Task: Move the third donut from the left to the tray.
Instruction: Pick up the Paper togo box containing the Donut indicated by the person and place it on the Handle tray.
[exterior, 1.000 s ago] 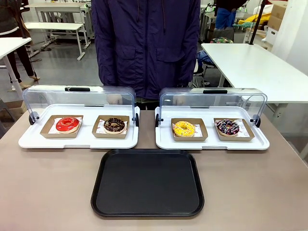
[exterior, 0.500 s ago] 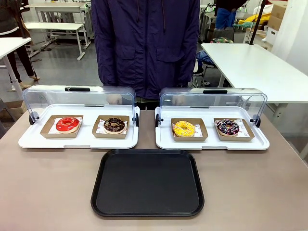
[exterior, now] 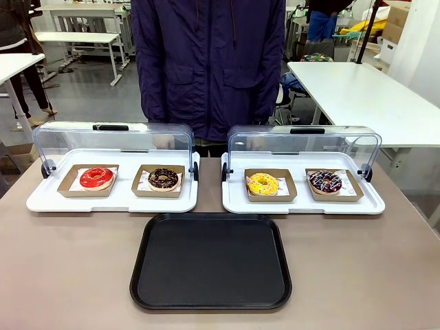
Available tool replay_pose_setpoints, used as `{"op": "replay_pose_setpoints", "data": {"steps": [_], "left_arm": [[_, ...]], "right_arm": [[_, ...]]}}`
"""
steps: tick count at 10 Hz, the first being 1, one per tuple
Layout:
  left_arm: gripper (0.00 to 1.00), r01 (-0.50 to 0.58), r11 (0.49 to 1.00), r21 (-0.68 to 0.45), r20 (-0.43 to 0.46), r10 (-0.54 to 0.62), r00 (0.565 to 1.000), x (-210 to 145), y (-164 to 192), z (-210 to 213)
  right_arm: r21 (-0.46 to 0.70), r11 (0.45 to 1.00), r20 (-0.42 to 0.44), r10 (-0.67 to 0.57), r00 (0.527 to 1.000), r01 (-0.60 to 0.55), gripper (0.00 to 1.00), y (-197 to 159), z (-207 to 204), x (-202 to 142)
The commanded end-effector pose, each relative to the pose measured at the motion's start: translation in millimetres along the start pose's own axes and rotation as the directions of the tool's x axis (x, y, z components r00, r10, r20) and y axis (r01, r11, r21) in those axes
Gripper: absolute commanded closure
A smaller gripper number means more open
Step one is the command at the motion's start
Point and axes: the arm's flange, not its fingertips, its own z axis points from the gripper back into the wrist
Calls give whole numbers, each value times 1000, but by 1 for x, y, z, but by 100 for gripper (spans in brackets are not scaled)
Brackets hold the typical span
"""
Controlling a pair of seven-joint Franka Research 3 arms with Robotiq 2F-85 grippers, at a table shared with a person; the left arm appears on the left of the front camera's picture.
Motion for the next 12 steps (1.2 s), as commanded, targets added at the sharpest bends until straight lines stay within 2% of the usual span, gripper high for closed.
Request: {"op": "replay_pose_setpoints", "data": {"steps": [1, 12], "left_arm": [[0, 13, 1000, -8, 7, -13, 1000, 1, -1, 2], [0, 13, 1000, -8, 7, -13, 1000, 1, -1, 2]], "right_arm": [[-4, 1000, 27, 25, 999, -25, 0, -3, -1, 2], [-4, 1000, 27, 25, 999, -25, 0, -3, -1, 2]]}}
